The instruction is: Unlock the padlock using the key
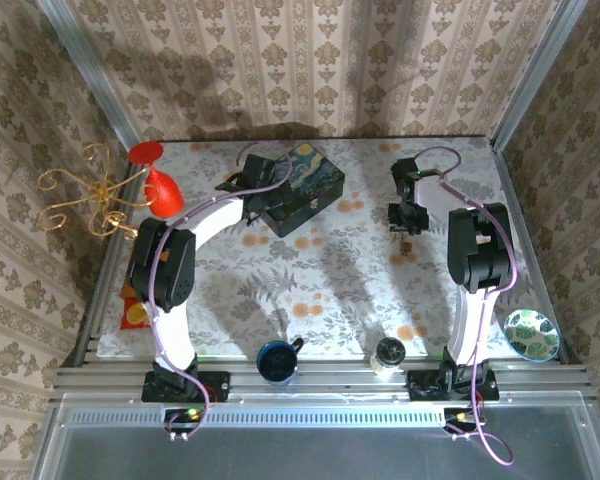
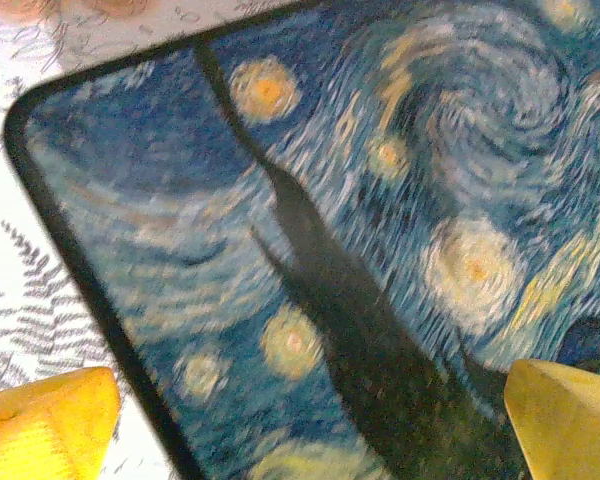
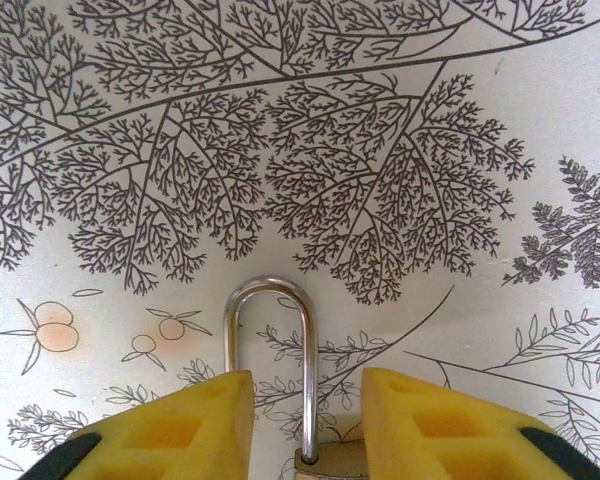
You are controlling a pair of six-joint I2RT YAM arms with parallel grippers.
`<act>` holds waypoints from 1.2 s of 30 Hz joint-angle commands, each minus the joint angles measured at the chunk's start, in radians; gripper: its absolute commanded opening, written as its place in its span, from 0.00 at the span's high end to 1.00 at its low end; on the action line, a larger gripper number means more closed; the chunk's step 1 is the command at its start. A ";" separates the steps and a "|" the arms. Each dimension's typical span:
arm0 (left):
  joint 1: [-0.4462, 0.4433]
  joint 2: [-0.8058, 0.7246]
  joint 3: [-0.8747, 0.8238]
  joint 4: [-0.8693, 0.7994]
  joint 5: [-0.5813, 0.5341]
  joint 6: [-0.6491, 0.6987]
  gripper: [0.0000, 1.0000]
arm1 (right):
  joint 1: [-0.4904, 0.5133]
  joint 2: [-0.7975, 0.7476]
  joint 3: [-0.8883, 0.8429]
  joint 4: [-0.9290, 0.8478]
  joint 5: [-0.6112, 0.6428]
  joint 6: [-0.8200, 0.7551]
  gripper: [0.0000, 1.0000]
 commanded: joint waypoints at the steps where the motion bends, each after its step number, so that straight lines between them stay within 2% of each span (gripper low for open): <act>1: 0.007 0.032 0.045 -0.002 0.018 0.031 0.00 | 0.003 -0.013 0.018 0.025 -0.008 0.017 0.56; 9: 0.007 0.072 0.086 -0.021 0.034 0.076 0.00 | 0.001 -0.067 0.030 0.176 -0.149 0.050 0.38; 13: 0.007 0.117 0.147 -0.048 0.058 0.148 0.00 | 0.003 -0.048 0.062 0.233 -0.204 0.088 0.37; 17: 0.007 0.180 0.242 -0.110 0.098 0.239 0.00 | 0.004 -0.053 0.054 0.268 -0.201 0.116 0.36; 26: -0.014 0.264 0.414 -0.200 0.155 0.411 0.00 | -0.002 -0.163 -0.079 0.317 -0.149 0.120 0.35; 30: -0.016 0.239 0.427 -0.203 0.145 0.416 0.00 | -0.009 -0.229 -0.147 0.328 -0.130 0.118 0.34; 35: -0.017 0.125 0.359 -0.170 0.118 0.389 0.00 | -0.021 -0.345 -0.262 0.357 -0.103 0.107 0.29; 36: -0.017 0.091 0.335 -0.161 0.110 0.380 0.00 | -0.026 -0.374 -0.293 0.368 -0.105 0.104 0.20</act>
